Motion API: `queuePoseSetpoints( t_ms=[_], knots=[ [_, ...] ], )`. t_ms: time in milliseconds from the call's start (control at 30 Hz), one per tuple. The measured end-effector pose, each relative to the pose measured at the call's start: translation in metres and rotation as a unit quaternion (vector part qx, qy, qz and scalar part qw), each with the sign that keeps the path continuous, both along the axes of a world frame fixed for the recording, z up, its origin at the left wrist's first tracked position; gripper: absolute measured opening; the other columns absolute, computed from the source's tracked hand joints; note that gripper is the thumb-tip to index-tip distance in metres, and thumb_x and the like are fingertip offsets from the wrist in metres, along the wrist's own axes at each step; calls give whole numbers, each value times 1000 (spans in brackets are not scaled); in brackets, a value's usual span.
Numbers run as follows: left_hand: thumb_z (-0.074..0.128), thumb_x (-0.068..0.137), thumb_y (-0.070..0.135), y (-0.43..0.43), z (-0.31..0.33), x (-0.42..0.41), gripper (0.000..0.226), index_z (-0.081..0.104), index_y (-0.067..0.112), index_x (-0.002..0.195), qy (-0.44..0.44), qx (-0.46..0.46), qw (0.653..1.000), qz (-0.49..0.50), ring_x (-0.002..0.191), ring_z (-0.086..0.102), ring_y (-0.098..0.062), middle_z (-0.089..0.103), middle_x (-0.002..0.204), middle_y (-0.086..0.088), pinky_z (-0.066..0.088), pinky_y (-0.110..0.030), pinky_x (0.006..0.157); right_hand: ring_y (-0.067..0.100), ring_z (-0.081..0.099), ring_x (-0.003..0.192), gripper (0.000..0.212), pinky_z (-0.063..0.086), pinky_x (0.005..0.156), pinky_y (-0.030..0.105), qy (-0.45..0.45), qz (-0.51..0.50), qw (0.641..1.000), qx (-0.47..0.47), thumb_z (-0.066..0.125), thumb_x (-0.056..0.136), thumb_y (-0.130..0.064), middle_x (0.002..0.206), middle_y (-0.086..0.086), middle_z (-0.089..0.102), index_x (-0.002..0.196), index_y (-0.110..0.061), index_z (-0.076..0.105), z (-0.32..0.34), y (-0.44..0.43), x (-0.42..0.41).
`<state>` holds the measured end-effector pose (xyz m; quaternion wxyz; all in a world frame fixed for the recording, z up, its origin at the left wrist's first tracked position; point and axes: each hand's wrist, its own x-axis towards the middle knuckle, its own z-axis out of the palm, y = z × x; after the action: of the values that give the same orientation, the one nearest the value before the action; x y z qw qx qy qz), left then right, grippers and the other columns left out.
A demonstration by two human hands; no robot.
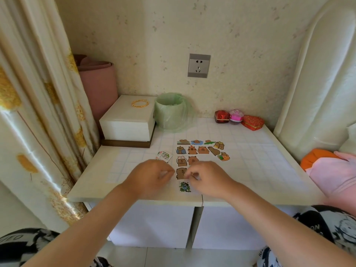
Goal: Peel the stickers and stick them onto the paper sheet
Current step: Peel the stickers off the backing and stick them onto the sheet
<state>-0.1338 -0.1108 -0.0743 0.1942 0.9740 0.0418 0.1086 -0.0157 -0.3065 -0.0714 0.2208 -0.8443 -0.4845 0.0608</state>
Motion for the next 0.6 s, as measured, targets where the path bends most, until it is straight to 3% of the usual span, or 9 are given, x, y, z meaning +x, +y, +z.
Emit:
queuePoseSetpoints(
  t_ms=[100, 200, 433, 500, 600],
  knots=[
    [54, 98, 33, 15, 9, 14, 27, 70, 32, 120, -8, 14, 998, 68, 105, 62, -8, 69, 118, 14, 47, -25, 88, 3, 55, 87, 25, 41, 73, 21, 8, -24, 1000, -9, 56, 95, -21, 105, -17, 67, 112, -28, 73, 11, 24, 6],
    [54, 97, 31, 29, 14, 24, 28, 66, 34, 122, 1, 24, 994, 104, 105, 60, -8, 67, 116, 16, 47, -27, 84, 9, 62, 105, 27, 45, 81, 24, 40, -52, 998, -9, 56, 96, -22, 120, -11, 68, 119, -26, 70, 20, 48, 13],
    [55, 98, 36, 44, 14, 46, 42, 51, 31, 140, 80, 51, 991, 92, 128, 49, -15, 55, 139, 6, 44, -37, 103, 20, 55, 120, 44, 48, 93, 34, 42, -76, 991, -104, 59, 95, -44, 128, 2, 60, 132, -22, 61, 20, 95, 36],
    [56, 97, 40, 48, 15, 51, 51, 44, 30, 146, 114, 48, 990, 73, 135, 44, -17, 48, 146, 4, 40, -36, 107, 24, 57, 112, 48, 50, 87, 36, 31, -75, 988, -129, 60, 91, -51, 117, 6, 63, 123, -15, 67, 17, 105, 40],
    [57, 96, 44, 53, 18, 58, 59, 39, 29, 149, 145, 57, 987, 47, 137, 42, -19, 45, 149, 1, 38, -36, 108, 24, 55, 89, 50, 48, 67, 34, 7, -78, 988, -134, 66, 84, -56, 88, 7, 62, 91, -7, 72, 12, 112, 41]
  ],
)
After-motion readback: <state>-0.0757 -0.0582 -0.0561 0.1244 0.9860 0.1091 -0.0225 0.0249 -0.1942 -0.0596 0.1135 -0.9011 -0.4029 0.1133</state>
